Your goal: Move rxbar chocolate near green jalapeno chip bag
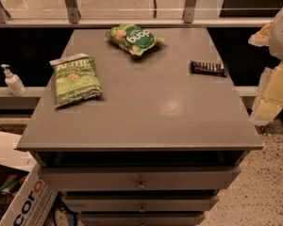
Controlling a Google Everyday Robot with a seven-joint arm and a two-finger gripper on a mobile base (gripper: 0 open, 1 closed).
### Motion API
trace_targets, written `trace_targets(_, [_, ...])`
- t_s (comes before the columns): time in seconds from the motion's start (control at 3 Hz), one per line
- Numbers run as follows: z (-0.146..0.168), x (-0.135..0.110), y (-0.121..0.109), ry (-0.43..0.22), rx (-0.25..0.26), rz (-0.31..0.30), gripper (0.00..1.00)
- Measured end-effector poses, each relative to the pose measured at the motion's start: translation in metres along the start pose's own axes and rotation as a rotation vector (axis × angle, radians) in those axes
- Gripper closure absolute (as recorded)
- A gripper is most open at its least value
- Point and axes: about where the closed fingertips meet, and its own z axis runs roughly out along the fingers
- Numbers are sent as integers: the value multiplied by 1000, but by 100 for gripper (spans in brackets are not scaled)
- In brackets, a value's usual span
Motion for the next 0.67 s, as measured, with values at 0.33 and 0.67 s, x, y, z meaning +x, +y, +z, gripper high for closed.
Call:
trace_targets(0.33, [-2, 0, -3, -13, 12, -3, 0])
trace_targets(0.67, [5, 2, -27, -83, 22, -1, 0])
